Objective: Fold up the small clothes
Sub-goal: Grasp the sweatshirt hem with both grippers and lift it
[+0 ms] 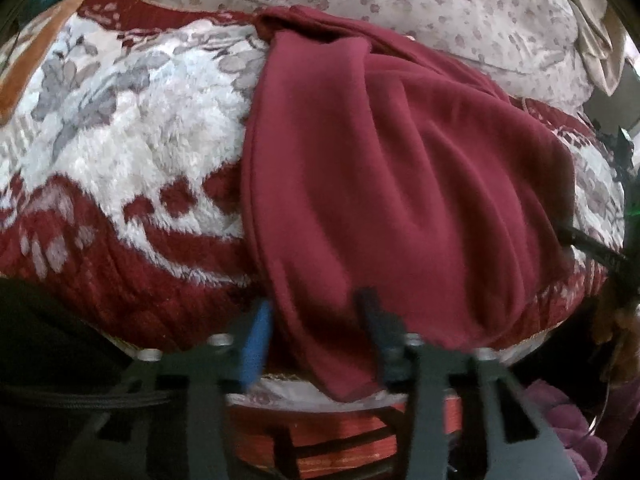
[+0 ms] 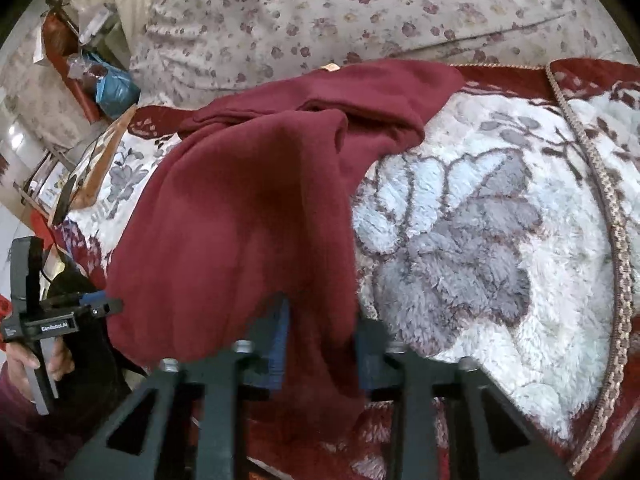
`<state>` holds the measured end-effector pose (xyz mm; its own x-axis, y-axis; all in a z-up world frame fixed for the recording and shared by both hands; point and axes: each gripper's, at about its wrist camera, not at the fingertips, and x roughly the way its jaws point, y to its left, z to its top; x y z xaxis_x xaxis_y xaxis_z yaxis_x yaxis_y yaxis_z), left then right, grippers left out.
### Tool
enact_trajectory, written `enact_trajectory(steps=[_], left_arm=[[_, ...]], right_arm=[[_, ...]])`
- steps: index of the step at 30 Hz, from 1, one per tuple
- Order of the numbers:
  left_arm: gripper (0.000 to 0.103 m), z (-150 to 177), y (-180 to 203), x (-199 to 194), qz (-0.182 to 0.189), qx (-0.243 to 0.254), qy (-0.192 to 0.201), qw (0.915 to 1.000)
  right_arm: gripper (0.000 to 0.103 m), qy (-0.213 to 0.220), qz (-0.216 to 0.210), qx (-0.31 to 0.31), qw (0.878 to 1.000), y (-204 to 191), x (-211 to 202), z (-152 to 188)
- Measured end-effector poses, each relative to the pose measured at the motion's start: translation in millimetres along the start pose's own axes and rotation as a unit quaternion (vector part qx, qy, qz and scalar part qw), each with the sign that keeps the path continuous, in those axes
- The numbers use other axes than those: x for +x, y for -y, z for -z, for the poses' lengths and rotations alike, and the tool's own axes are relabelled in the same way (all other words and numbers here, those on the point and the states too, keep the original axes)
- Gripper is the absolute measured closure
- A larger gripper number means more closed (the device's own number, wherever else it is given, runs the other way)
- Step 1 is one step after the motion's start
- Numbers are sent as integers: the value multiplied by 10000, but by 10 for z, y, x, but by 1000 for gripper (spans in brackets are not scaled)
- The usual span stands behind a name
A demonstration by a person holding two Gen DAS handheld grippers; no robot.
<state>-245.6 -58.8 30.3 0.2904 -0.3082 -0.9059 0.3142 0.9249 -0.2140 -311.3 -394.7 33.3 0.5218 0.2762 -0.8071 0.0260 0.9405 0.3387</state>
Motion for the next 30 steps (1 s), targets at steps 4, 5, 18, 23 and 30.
enact_trajectory(steps=[4, 5, 18, 23, 30], left_arm=[[92, -134, -59, -190, 344, 42, 83, 9994], [93, -154, -71, -255, 356, 75, 149, 9992], [97, 71, -558, -641, 57, 12, 260, 9996], [96, 72, -526, -635, 12, 110, 304, 9995], [49, 37, -524, -517, -109, -48, 186, 9998]], right_arm=[[91, 34, -211, 221, 9995, -11, -154, 16], [92, 45, -352, 250, 9991, -38, -228, 31], [93, -964, -1425, 393, 9843, -460, -227, 755], [93, -1059, -1283, 216, 9858, -518, -146, 699], [77, -1053, -1114, 361, 9875, -454, -65, 692]])
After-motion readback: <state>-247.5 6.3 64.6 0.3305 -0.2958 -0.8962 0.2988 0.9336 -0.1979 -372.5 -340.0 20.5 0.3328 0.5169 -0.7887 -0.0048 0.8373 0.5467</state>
